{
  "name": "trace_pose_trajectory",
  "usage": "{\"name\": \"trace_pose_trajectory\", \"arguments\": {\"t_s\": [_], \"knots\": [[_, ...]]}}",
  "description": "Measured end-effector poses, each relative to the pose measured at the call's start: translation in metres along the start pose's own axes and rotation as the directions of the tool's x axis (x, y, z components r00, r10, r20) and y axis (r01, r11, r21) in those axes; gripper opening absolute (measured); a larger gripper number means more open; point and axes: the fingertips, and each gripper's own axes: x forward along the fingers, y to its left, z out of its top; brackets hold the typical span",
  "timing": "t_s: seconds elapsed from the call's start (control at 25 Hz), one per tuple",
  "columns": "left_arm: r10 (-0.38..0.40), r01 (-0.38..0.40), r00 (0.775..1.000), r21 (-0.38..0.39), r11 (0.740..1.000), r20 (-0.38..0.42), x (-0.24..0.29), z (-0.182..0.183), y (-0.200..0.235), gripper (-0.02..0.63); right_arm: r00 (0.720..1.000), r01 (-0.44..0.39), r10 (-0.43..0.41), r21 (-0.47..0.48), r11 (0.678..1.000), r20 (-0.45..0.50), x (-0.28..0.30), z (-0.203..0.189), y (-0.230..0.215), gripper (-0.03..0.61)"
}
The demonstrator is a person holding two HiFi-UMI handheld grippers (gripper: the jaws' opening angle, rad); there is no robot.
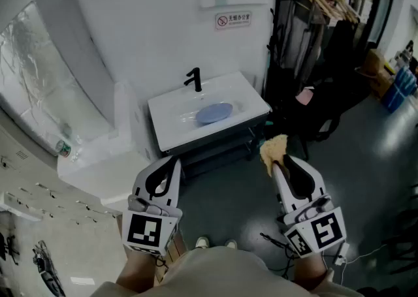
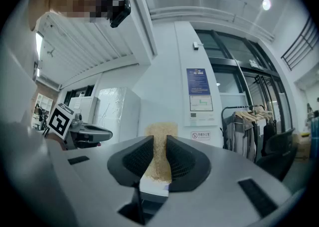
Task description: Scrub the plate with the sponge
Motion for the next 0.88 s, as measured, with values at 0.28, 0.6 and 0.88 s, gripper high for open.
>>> {"name": "trace_pose_trajectory", "arguments": {"t_s": [0.28,0.6,0.88], "knots": [[-0.002,0.002,1.000,0.025,1.000,0.004,0.011,-0.001,-0.009,0.006,1.000,-0.001,0.001,0.011,1.000,-0.013,-0.001,-0.010,-0.015,0.087],[-0.004,0.004,1.000,0.013,1.000,-0.018,0.019,-0.005,-0.027,0.006,1.000,-0.007,0.008,0.023,1.000,-0.029,-0.013,-0.021,-0.029,0.087],[0.008,-0.007,1.000,0.031,0.999,-0.024,0.019,-0.010,-0.048,0.006,0.998,-0.031,0.032,0.019,0.999,-0.053,-0.032,-0.036,-0.034,0.087]]}}
